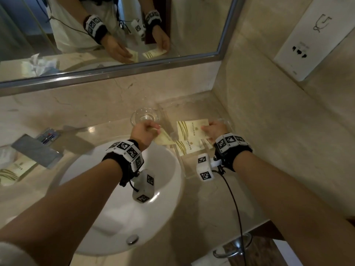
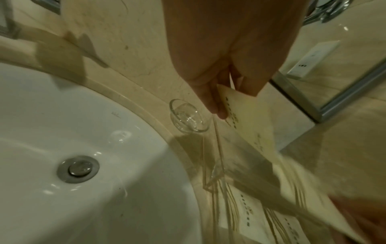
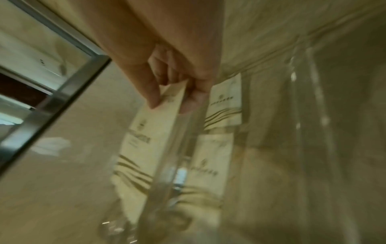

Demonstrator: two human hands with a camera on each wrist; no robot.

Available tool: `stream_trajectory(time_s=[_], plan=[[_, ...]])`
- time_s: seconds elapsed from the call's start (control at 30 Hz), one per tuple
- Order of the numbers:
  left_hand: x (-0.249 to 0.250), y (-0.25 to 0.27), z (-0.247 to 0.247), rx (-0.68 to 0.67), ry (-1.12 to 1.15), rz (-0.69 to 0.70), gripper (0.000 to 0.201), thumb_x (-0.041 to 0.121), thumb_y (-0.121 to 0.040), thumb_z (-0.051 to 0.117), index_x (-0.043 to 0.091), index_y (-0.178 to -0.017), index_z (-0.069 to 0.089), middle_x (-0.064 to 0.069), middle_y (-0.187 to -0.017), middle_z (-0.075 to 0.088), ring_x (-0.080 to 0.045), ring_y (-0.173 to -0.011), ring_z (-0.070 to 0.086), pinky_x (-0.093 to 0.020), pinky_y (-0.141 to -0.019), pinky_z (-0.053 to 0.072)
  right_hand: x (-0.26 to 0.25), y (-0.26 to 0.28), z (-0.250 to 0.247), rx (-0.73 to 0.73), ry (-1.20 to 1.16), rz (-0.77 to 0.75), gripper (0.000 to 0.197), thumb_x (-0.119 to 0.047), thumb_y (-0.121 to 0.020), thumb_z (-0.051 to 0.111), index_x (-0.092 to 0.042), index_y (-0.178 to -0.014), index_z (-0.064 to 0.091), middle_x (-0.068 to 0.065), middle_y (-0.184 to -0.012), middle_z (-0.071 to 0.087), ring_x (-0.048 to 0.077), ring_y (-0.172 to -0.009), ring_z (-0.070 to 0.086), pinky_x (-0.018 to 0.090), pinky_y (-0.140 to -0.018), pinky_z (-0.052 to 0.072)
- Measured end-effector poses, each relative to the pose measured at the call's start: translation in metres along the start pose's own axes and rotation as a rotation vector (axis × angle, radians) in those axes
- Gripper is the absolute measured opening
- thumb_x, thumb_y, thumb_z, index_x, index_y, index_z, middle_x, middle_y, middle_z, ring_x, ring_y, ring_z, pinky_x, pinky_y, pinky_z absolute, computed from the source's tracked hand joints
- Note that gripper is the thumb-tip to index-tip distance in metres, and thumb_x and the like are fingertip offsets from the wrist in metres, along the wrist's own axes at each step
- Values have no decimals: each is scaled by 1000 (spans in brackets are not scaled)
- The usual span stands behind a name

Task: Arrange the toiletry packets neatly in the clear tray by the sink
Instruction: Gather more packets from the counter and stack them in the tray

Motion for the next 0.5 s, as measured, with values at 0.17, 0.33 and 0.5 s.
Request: stream_trajectory(time_s=[0.17,0.33,0.5], plan=[[-15,-5,-11,83,15,-65,34,-3,-76,64,30,-65,59,-10,-95,63,-27,-89,58,-45,-94,51,34,-19,-16,1,402,104,34,-10,-89,60,1,-120,59,17,-125,62,30,-115,59,37,-100,48],[-14,-1,-7,85,29,-41,35,-11,-77,58,24,-73,54,2,-81,59,-19,-82,54,-14,-66,50,40,-24,0,9,497,100,37,-18,-89,60,3,-120,60,16,-125,62,28,-116,58,33,-100,46],[-19,1,-10,129,-13,-27,39,-7,-74,60,17,-103,54,-4,-104,57,-22,-96,54,-29,-78,47,46,-31,21,-14,468,75,35,-16,-90,58,-2,-122,59,15,-126,60,25,-106,58,28,-89,45]])
Point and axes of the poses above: each hand's wrist, its own y-axis away from the middle knuckle, its own z-axis out of the palm, x = y × z, the point moved 5 cm from there along -y, towards the middle knuckle
